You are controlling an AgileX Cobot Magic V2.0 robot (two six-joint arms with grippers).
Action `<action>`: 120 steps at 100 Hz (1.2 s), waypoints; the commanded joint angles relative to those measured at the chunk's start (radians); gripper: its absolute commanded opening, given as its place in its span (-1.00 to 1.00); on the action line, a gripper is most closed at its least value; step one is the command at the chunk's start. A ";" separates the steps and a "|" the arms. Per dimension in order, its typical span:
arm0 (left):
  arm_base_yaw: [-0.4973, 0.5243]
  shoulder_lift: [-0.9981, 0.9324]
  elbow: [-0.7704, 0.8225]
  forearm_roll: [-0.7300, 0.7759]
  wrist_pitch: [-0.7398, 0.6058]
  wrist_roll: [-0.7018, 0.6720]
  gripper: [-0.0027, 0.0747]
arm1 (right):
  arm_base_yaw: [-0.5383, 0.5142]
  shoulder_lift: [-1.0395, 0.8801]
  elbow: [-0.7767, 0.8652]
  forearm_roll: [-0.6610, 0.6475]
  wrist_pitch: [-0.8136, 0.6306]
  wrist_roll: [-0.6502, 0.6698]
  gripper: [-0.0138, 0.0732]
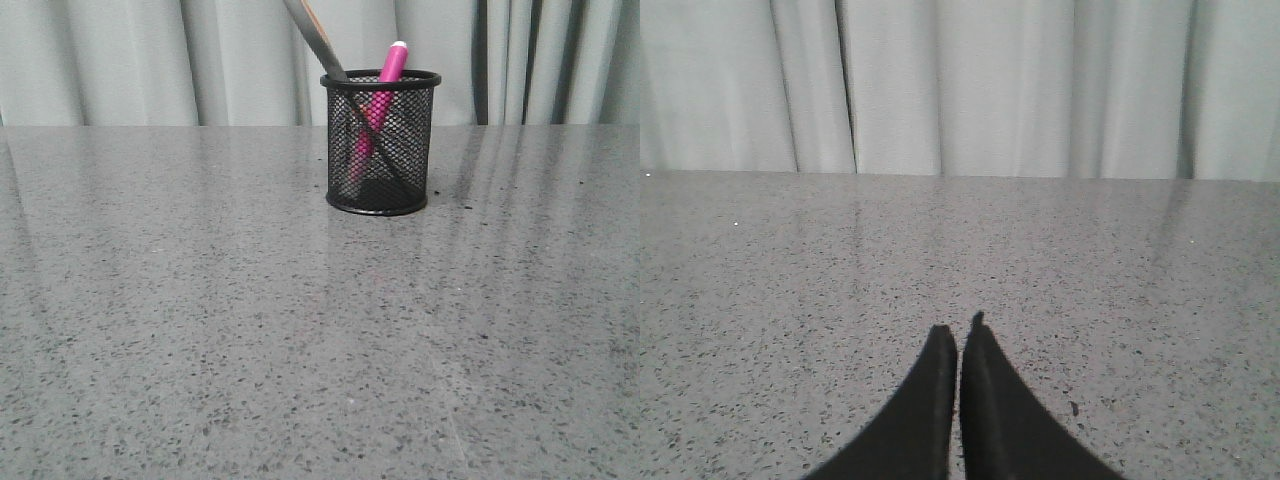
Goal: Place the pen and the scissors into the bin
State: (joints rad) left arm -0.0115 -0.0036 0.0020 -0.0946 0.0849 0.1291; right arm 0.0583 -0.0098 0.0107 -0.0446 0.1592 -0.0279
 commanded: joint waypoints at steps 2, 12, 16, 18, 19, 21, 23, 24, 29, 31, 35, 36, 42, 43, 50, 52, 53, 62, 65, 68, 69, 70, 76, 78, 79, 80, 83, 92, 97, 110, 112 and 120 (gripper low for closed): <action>-0.006 -0.032 0.044 -0.011 -0.077 -0.009 -0.98 | -0.005 -0.021 0.014 -0.004 -0.094 -0.027 -0.86; -0.006 -0.032 0.044 -0.011 -0.077 -0.009 -0.98 | -0.005 -0.021 0.014 -0.004 -0.098 -0.041 -0.86; -0.006 -0.032 0.044 -0.011 -0.077 -0.009 -0.98 | -0.005 -0.021 0.014 -0.004 -0.098 -0.043 -0.86; -0.006 -0.032 0.044 -0.011 -0.077 -0.009 -0.98 | -0.005 -0.021 0.014 -0.004 -0.098 -0.043 -0.86; -0.006 -0.032 0.044 -0.011 -0.077 -0.009 -0.98 | -0.005 -0.021 0.014 -0.004 -0.098 -0.043 -0.86; -0.006 -0.032 0.044 -0.011 -0.077 -0.009 -0.98 | -0.005 -0.021 0.014 -0.004 -0.098 -0.043 -0.86; -0.006 -0.032 0.044 -0.011 -0.077 -0.009 -0.98 | -0.005 -0.021 0.014 -0.004 -0.098 -0.043 -0.86; -0.006 -0.032 0.044 -0.011 -0.077 -0.009 -0.98 | -0.005 -0.021 0.014 -0.004 -0.098 -0.043 -0.86; -0.006 -0.032 0.044 -0.011 -0.077 -0.009 -0.98 | -0.005 -0.021 0.014 -0.004 -0.098 -0.043 -0.86; -0.006 -0.032 0.044 -0.011 -0.077 -0.009 -0.98 | -0.005 -0.021 0.014 -0.004 -0.098 -0.043 -0.86; -0.006 -0.032 0.044 -0.011 -0.077 -0.009 -0.98 | -0.005 -0.021 0.014 -0.004 -0.098 -0.043 -0.86; -0.006 -0.032 0.044 -0.011 -0.077 -0.009 -0.98 | -0.005 -0.021 0.014 -0.004 -0.098 -0.043 -0.86; -0.006 -0.032 0.044 -0.011 -0.077 -0.009 -0.98 | -0.005 -0.021 0.014 -0.004 -0.098 -0.043 -0.86; -0.006 -0.032 0.044 -0.011 -0.077 -0.009 -0.98 | -0.005 -0.021 0.014 -0.004 -0.098 -0.043 -0.86; -0.006 -0.032 0.044 -0.011 -0.077 -0.009 -0.98 | -0.005 -0.021 0.014 -0.004 -0.098 -0.043 -0.86; -0.006 -0.032 0.044 -0.011 -0.077 -0.009 -0.98 | -0.005 -0.021 0.014 -0.004 -0.098 -0.043 -0.86; -0.006 -0.032 0.044 -0.011 -0.077 -0.009 -0.98 | -0.005 -0.021 0.014 -0.004 -0.098 -0.043 -0.86; -0.006 -0.032 0.044 -0.011 -0.077 -0.009 -0.98 | -0.005 -0.021 0.014 -0.004 -0.098 -0.043 -0.86; -0.006 -0.032 0.044 -0.011 -0.077 -0.009 -0.98 | -0.005 -0.021 0.014 -0.004 -0.098 -0.043 -0.86; -0.006 -0.032 0.044 -0.011 -0.077 -0.009 -0.98 | -0.005 -0.021 0.014 -0.004 -0.098 -0.043 -0.86; -0.006 -0.032 0.044 -0.011 -0.077 -0.009 -0.98 | -0.005 -0.021 0.014 -0.004 -0.098 -0.043 -0.86; -0.006 -0.032 0.044 -0.011 -0.077 -0.009 -0.98 | -0.005 -0.021 0.014 -0.004 -0.098 -0.043 -0.86; -0.006 -0.032 0.044 -0.011 -0.077 -0.009 -0.98 | -0.005 -0.021 0.014 -0.004 -0.098 -0.043 -0.86; -0.006 -0.032 0.044 -0.011 -0.077 -0.009 -0.98 | -0.005 -0.021 0.014 -0.004 -0.098 -0.043 -0.86; -0.006 -0.032 0.044 -0.011 -0.077 -0.009 -0.98 | -0.005 -0.021 0.014 -0.004 -0.098 -0.043 -0.86; -0.006 -0.032 0.044 -0.011 -0.077 -0.009 -0.98 | -0.005 -0.021 0.014 -0.004 -0.098 -0.043 -0.86; -0.006 -0.032 0.044 -0.011 -0.077 -0.009 -0.98 | -0.005 -0.021 0.014 -0.004 -0.098 -0.043 -0.86; -0.006 -0.032 0.044 -0.011 -0.077 -0.009 -0.98 | -0.005 -0.021 0.014 -0.004 -0.098 -0.043 -0.86; -0.006 -0.032 0.044 -0.011 -0.077 -0.009 -0.98 | -0.005 -0.021 0.014 -0.004 -0.098 -0.043 -0.86; -0.006 -0.032 0.044 -0.011 -0.077 -0.009 -0.98 | -0.005 -0.021 0.014 -0.004 -0.098 -0.043 -0.86; -0.006 -0.032 0.044 -0.011 -0.077 -0.009 -0.98 | -0.005 -0.021 0.014 -0.004 -0.098 -0.043 -0.86; -0.006 -0.032 0.044 -0.011 -0.077 -0.009 -0.98 | -0.005 -0.021 0.014 -0.004 -0.098 -0.043 -0.86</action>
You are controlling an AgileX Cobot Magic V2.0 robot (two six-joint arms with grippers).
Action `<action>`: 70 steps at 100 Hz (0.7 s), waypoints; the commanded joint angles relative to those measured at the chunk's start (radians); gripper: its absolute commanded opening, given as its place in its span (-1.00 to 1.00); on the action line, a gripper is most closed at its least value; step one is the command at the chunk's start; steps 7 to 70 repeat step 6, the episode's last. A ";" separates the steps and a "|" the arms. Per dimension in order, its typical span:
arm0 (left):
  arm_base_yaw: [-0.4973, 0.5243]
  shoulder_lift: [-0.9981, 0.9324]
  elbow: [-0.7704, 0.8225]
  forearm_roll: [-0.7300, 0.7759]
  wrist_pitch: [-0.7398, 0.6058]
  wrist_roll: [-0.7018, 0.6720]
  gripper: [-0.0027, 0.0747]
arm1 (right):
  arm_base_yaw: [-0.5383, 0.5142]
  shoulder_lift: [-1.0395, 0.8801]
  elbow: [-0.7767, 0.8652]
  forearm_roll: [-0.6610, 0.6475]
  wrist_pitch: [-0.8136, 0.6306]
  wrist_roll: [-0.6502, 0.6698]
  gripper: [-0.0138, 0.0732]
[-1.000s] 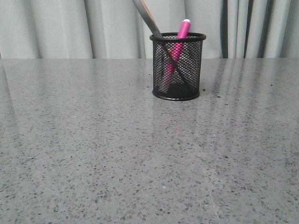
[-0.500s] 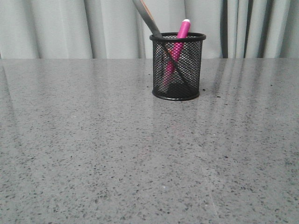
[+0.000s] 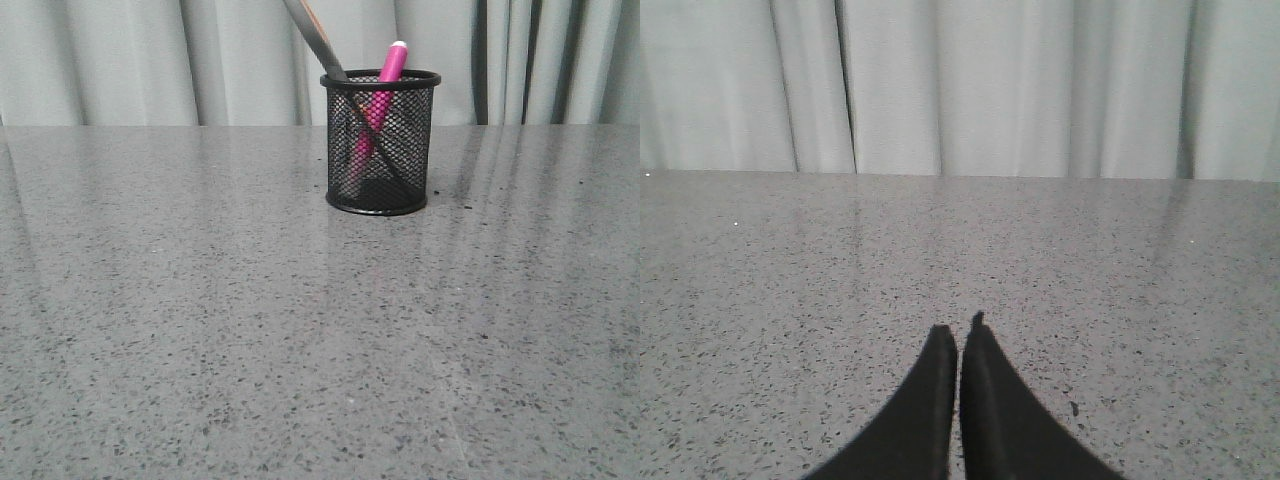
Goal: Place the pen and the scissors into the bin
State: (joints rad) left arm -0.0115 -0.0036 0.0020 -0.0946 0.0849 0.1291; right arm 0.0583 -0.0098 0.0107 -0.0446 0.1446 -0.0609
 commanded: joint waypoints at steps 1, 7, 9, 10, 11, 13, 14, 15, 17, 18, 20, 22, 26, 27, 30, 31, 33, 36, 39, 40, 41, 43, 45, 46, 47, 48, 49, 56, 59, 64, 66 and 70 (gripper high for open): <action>-0.006 -0.032 0.044 -0.011 -0.077 -0.009 -0.98 | -0.005 -0.021 0.014 -0.004 -0.084 -0.010 -0.86; -0.006 -0.032 0.044 -0.011 -0.077 -0.009 -0.98 | -0.005 -0.021 0.014 -0.004 -0.084 -0.010 -0.86; -0.006 -0.032 0.044 -0.011 -0.077 -0.009 -0.98 | -0.005 -0.021 0.014 -0.004 -0.084 -0.010 -0.86; -0.006 -0.032 0.044 -0.011 -0.077 -0.009 -0.98 | -0.005 -0.021 0.014 -0.004 -0.084 -0.010 -0.86; -0.006 -0.032 0.044 -0.011 -0.077 -0.009 -0.98 | -0.005 -0.021 0.014 -0.004 -0.084 -0.010 -0.86; -0.006 -0.032 0.044 -0.011 -0.077 -0.009 -0.98 | -0.005 -0.021 0.014 -0.004 -0.084 -0.010 -0.86; -0.006 -0.032 0.044 -0.011 -0.077 -0.009 -0.98 | -0.005 -0.021 0.014 -0.004 -0.084 -0.010 -0.86; -0.006 -0.032 0.044 -0.011 -0.077 -0.009 -0.98 | -0.005 -0.021 0.014 -0.004 -0.084 -0.010 -0.86; -0.006 -0.032 0.044 -0.011 -0.077 -0.009 -0.98 | -0.005 -0.021 0.014 -0.004 -0.084 -0.010 -0.86; -0.006 -0.032 0.044 -0.011 -0.077 -0.009 -0.98 | -0.005 -0.021 0.014 -0.004 -0.084 -0.010 -0.86; -0.006 -0.032 0.044 -0.011 -0.077 -0.009 -0.98 | -0.005 -0.021 0.014 -0.004 -0.084 -0.010 -0.86; -0.006 -0.032 0.044 -0.011 -0.077 -0.009 -0.98 | -0.005 -0.021 0.014 -0.004 -0.084 -0.010 -0.86; -0.006 -0.032 0.044 -0.011 -0.077 -0.009 -0.98 | -0.005 -0.021 0.014 -0.004 -0.084 -0.010 -0.86; -0.006 -0.032 0.044 -0.011 -0.077 -0.009 -0.98 | -0.005 -0.021 0.014 -0.004 -0.084 -0.010 -0.86; -0.006 -0.032 0.044 -0.011 -0.077 -0.009 -0.98 | -0.005 -0.021 0.014 -0.004 -0.084 -0.010 -0.86; -0.006 -0.032 0.044 -0.011 -0.077 -0.009 -0.98 | -0.005 -0.021 0.014 -0.004 -0.084 -0.010 -0.86; -0.006 -0.032 0.044 -0.011 -0.077 -0.009 -0.98 | -0.005 -0.021 0.014 -0.004 -0.084 -0.010 -0.86; -0.006 -0.032 0.044 -0.011 -0.077 -0.009 -0.98 | -0.005 -0.021 0.014 -0.004 -0.084 -0.010 -0.86; -0.006 -0.032 0.044 -0.011 -0.077 -0.009 -0.98 | -0.005 -0.021 0.014 -0.004 -0.084 -0.010 -0.86; -0.006 -0.032 0.044 -0.011 -0.077 -0.009 -0.98 | -0.005 -0.021 0.014 -0.004 -0.084 -0.010 -0.86; -0.006 -0.032 0.044 -0.011 -0.077 -0.009 -0.98 | -0.005 -0.021 0.014 -0.004 -0.084 -0.010 -0.86; -0.006 -0.032 0.044 -0.011 -0.077 -0.009 -0.98 | -0.005 -0.021 0.014 -0.004 -0.084 -0.010 -0.86; -0.006 -0.032 0.044 -0.011 -0.077 -0.009 -0.98 | -0.005 -0.021 0.014 -0.004 -0.084 -0.010 -0.86; -0.006 -0.032 0.044 -0.011 -0.077 -0.009 -0.98 | -0.005 -0.021 0.014 -0.004 -0.084 -0.010 -0.86; -0.006 -0.032 0.044 -0.011 -0.077 -0.009 -0.98 | -0.005 -0.021 0.014 -0.004 -0.084 -0.010 -0.86; -0.006 -0.032 0.044 -0.011 -0.077 -0.009 -0.98 | -0.005 -0.021 0.014 -0.004 -0.084 -0.010 -0.86; -0.006 -0.032 0.044 -0.011 -0.077 -0.009 -0.98 | -0.005 -0.021 0.014 -0.004 -0.084 -0.010 -0.86; -0.006 -0.032 0.044 -0.011 -0.077 -0.009 -0.98 | -0.005 -0.021 0.014 -0.004 -0.084 -0.010 -0.86; -0.006 -0.032 0.044 -0.011 -0.077 -0.009 -0.98 | -0.005 -0.021 0.014 -0.004 -0.084 -0.010 -0.86; -0.006 -0.032 0.044 -0.011 -0.077 -0.009 -0.98 | -0.005 -0.021 0.014 -0.004 -0.084 -0.010 -0.86; -0.006 -0.032 0.044 -0.011 -0.077 -0.009 -0.98 | -0.005 -0.021 0.014 -0.004 -0.084 -0.010 -0.86; -0.006 -0.032 0.044 -0.011 -0.077 -0.009 -0.98 | -0.005 -0.021 0.014 -0.004 -0.084 -0.010 -0.86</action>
